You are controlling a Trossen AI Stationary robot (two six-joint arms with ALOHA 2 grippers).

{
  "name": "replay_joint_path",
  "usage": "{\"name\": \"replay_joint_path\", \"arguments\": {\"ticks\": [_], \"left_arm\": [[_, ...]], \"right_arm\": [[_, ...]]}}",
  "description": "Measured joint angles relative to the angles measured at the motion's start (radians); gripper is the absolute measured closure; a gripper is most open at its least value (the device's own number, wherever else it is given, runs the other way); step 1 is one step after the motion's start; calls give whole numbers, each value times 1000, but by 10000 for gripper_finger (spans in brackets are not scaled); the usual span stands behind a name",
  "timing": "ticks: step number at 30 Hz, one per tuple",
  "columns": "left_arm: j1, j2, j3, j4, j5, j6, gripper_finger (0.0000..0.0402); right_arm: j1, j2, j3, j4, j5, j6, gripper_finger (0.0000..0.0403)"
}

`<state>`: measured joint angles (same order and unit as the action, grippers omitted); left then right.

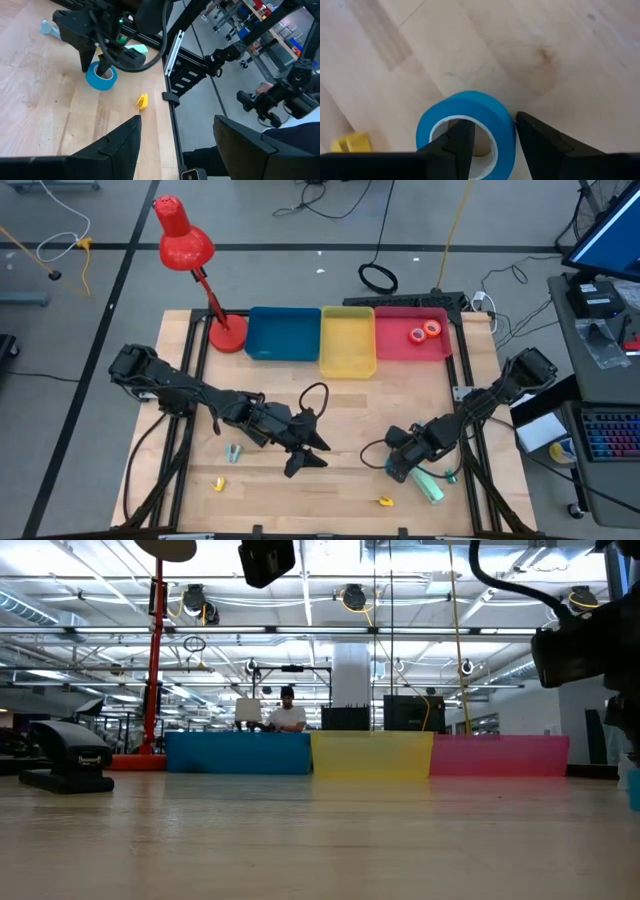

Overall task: Pick and place Stapler, Stapler remover, tape
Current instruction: Put the blue tape into the red bin

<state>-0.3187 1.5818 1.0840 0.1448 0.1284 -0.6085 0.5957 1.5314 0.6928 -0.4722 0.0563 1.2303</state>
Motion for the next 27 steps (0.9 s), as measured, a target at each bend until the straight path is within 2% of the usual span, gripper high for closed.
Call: {"name": "replay_joint_path", "arguments": {"ticks": [7, 12, 21, 24, 27], "left_arm": [[4, 0, 0, 0, 3, 5, 156], [4, 0, 0, -37, 7, 29, 156], [-5, -3, 0, -173, -25, 199, 156], [-5, -34, -14, -201, -25, 235, 156], [-2, -110, -83, -194, -29, 252, 156]], "right_arm": [[0, -8, -50, 62, -1, 113, 259], [0, -10, -51, 112, 0, 32, 259], [0, -8, -51, 159, 0, -44, 259], [0, -7, -51, 161, 0, -38, 259], [0, -7, -51, 161, 0, -39, 259]]}}
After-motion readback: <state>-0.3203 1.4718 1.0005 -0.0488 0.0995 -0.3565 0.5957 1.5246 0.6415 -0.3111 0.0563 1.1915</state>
